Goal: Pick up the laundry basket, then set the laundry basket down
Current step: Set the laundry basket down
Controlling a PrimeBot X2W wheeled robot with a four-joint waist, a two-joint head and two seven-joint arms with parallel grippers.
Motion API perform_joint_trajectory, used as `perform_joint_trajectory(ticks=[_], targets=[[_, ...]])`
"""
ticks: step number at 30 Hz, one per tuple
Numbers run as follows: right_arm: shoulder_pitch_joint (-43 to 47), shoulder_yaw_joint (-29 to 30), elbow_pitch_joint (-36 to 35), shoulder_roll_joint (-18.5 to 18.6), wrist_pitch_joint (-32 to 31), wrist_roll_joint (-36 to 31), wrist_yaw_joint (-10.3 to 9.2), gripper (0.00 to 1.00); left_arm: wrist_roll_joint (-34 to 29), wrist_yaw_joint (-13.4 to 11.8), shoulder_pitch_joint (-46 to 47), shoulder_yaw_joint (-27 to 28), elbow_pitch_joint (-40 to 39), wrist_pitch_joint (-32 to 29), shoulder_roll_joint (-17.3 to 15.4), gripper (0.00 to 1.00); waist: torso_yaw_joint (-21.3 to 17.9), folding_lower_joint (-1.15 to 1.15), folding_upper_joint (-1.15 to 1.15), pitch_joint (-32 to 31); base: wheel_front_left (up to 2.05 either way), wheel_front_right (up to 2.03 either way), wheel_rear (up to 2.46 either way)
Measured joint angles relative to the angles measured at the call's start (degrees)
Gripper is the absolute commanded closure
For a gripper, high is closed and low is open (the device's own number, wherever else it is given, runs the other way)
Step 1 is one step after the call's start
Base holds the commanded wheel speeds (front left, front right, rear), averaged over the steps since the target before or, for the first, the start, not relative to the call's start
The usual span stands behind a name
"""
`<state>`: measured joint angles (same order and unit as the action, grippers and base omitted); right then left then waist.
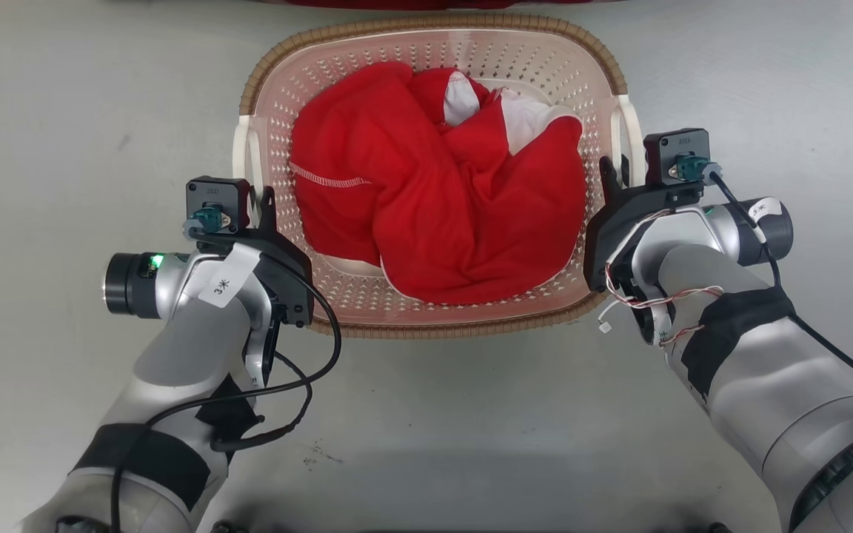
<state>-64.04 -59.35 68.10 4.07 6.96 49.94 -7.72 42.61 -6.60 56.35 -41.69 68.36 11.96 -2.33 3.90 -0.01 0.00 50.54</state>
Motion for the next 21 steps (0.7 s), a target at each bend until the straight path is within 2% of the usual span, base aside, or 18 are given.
perform_joint_trajectory(ticks=[1, 2, 3, 5, 6, 7, 8, 9, 21], targets=[[-0.02, -0.10, 0.00, 0.00, 0.20, -0.02, 0.00, 0.95, 0.00, -0.01, 0.07, -0.01, 0.09, 0.20, 0.00, 1.00, -0.02, 0.00, 0.00, 0.08, 0.00, 0.00, 0.00], [-0.02, -0.20, 0.00, 0.00, 0.26, -0.07, 0.00, 0.84, -0.01, -0.02, 0.17, -0.01, 0.16, 0.24, 0.00, 0.83, -0.04, 0.00, 0.00, 0.14, 0.00, 0.00, 0.00], [-0.02, -0.24, 0.00, 0.00, 0.27, -0.08, 0.00, 0.70, -0.03, -0.02, 0.28, -0.03, 0.25, 0.25, 0.00, 0.56, -0.06, 0.00, 0.00, 0.19, 0.00, 0.00, 0.00], [0.00, -0.59, 0.00, -0.02, 0.27, -0.26, 0.00, 0.53, -0.46, -0.01, 0.72, -0.14, 0.48, 0.26, 0.04, 0.49, -0.11, 0.00, 0.00, 0.27, 0.00, 0.00, 0.00], [0.00, -0.66, -0.01, -0.10, 0.29, -0.27, 0.01, 0.53, -0.52, -0.02, 0.88, -0.14, 0.52, 0.26, 0.21, 0.49, -0.13, 0.00, 0.00, 0.30, 0.00, 0.00, 0.00], [0.00, -0.71, -0.01, -0.14, 0.30, -0.27, 0.02, 0.45, -0.52, -0.01, 0.96, -0.14, 0.57, 0.34, 0.31, 0.16, -0.15, 0.00, 0.00, 0.31, 0.00, 0.00, 0.00], [0.00, -0.74, -0.02, -0.19, 0.45, -0.29, 0.15, 0.09, -0.52, -0.01, 1.02, -0.14, 0.66, 0.33, 0.43, 0.00, -0.17, 0.01, 0.00, 0.31, 0.00, 0.00, 0.00], [0.00, -0.74, -0.01, -0.23, 0.70, -0.29, 0.15, 0.00, -0.52, -0.02, 1.04, -0.12, 0.85, 0.34, 0.47, 0.00, -0.19, 0.00, 0.00, 0.29, 0.00, 0.00, 0.00], [0.04, -0.71, 0.47, -0.27, 2.09, -0.27, 0.15, 0.00, -0.48, -0.02, 1.01, 0.18, 2.00, 0.85, 0.55, 0.00, -0.51, 0.00, 0.00, -1.26, 0.00, 0.00, 0.00]])
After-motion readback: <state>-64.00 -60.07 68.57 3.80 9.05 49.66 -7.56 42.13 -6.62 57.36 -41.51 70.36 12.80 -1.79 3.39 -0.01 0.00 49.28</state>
